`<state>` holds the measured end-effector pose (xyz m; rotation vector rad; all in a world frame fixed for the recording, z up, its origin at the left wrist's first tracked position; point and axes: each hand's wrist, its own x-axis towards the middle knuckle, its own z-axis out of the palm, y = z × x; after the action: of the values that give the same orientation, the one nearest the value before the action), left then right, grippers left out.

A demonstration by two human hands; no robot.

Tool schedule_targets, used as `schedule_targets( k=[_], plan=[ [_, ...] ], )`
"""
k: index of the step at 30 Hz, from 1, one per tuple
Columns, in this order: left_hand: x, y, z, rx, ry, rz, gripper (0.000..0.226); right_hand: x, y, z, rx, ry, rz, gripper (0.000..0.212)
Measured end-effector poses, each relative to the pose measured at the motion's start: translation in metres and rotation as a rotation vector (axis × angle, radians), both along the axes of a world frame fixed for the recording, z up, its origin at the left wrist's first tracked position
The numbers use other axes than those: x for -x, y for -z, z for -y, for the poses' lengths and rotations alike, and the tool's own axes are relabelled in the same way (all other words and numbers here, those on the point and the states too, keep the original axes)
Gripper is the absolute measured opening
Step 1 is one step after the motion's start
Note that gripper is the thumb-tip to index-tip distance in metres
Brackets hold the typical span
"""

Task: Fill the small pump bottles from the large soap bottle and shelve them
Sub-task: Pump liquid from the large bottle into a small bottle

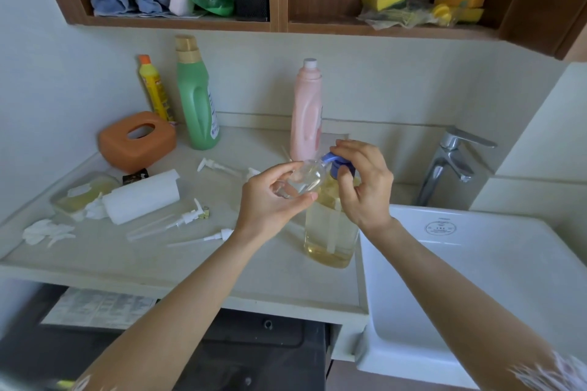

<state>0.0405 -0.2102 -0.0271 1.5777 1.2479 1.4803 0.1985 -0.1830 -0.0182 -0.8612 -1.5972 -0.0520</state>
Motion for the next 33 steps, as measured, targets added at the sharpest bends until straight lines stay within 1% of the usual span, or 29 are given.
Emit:
schedule_targets(
  k=[4,8,12,15,23,30,33],
  plan=[
    [-0.001,-0.001,0.003,0.016,-0.004,0.015,0.045,0.001,-0.002,0.003,0.040,0.014,0.033,0.028],
    [-0.003,-0.008,0.006,0.003,0.000,0.055,0.045,-0.002,-0.013,0.007,0.060,0.008,0.081,0.031],
    [-0.005,-0.011,0.006,-0.016,0.014,0.069,0.044,-0.005,-0.022,0.007,0.083,-0.008,0.067,0.030],
    [-0.006,-0.009,0.007,-0.033,0.044,0.098,0.043,-0.005,-0.016,0.008,0.052,-0.032,0.071,0.030],
    [-0.008,0.006,0.005,0.034,0.047,0.123,0.041,-0.002,0.003,-0.006,-0.077,0.000,-0.007,0.035],
    [-0.007,-0.001,0.011,0.044,0.090,0.126,0.037,0.002,-0.005,0.000,-0.012,0.025,-0.056,0.034],
    [-0.006,-0.008,0.012,0.009,0.081,0.123,0.038,0.003,-0.014,0.003,0.013,0.002,-0.072,0.033]
  ],
)
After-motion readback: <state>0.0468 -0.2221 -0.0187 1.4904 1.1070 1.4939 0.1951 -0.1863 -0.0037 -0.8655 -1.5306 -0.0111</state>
